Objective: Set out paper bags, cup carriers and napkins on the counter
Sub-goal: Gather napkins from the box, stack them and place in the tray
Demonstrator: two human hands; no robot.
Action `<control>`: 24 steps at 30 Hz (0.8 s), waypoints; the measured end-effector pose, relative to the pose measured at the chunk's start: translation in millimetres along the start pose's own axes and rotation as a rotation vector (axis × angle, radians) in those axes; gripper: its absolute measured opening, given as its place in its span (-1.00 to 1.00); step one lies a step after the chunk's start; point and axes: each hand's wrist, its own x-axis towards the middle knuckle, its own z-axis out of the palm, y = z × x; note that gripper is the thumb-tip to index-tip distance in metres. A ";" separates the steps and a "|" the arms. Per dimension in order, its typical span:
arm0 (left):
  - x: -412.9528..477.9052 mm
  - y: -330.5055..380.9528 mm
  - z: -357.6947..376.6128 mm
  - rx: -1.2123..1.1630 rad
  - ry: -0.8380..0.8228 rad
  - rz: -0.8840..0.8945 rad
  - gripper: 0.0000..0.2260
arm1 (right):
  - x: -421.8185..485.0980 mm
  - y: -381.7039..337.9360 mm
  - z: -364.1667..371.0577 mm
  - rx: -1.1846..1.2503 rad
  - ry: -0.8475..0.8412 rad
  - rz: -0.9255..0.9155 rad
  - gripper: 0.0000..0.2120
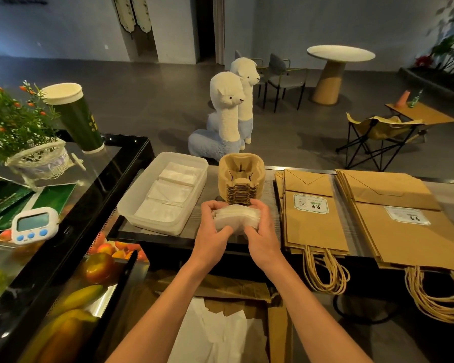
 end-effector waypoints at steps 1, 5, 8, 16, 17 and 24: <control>-0.4 -1.6 -1.0 0.008 0.004 0.002 -0.48 | 0.0 0.0 0.0 -0.002 0.001 -0.007 -0.38; -0.5 -3.1 -1.8 0.061 -0.010 0.020 -0.50 | 1.1 -1.6 -0.8 0.000 0.018 -0.028 -0.43; -0.4 -0.9 1.3 0.118 0.004 0.031 -0.58 | 1.5 -3.0 -1.5 -0.025 0.014 -0.040 -0.47; 0.3 4.4 4.4 -0.004 0.015 -0.008 -0.62 | -0.3 -0.3 -3.5 -0.015 -0.009 -0.040 -0.49; 0.3 5.0 4.3 -0.009 0.004 -0.012 -0.58 | -0.3 -0.6 -4.4 -0.009 -0.028 -0.036 -0.46; -0.4 12.1 2.7 -0.142 -0.063 -0.069 -0.49 | 0.5 -0.2 -10.1 -0.016 -0.032 -0.001 -0.51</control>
